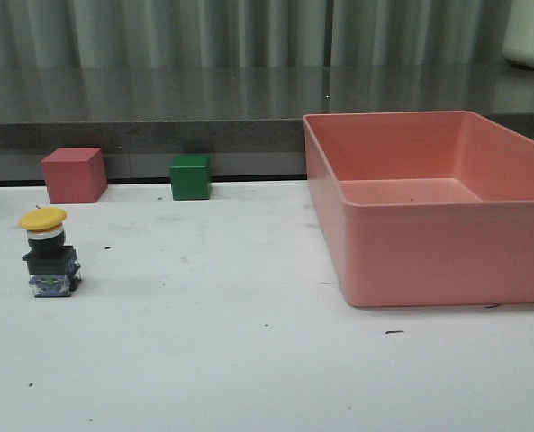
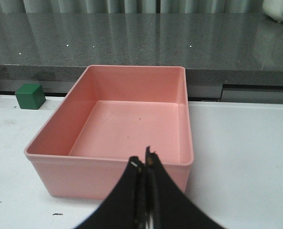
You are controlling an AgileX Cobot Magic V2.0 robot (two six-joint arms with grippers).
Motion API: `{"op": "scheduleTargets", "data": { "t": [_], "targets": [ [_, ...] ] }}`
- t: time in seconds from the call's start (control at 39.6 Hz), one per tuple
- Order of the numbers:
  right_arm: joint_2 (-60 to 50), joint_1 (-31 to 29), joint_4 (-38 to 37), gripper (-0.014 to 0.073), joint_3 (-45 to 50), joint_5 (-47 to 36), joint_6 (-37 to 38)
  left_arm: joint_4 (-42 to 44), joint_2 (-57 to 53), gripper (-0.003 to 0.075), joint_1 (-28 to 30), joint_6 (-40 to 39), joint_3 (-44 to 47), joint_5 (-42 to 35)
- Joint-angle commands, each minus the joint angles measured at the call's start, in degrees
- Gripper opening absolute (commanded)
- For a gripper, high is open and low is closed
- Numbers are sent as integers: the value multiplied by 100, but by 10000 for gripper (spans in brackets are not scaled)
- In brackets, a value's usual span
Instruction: Place and stand button with both arms
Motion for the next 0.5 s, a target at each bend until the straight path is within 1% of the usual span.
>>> {"op": "scheduleTargets", "data": {
  "t": [0.0,0.1,0.28,0.33,0.48],
  "targets": [
    [44,-92,-78,-69,292,-1050,-57,-46,-135,-20,-41,14,101,-486],
    [44,-187,-72,-69,875,-1642,-57,-46,-135,-20,-41,14,101,-486],
    [44,-286,-66,-69,1767,-2446,-57,-46,-135,-20,-41,14,101,-486],
    [44,-286,-67,-69,1741,-2213,-57,-46,-135,-20,-41,14,101,-486],
    [16,-291,-67,-69,1744,-2148,-57,-46,-135,-20,-41,14,101,-486]
  ]
}}
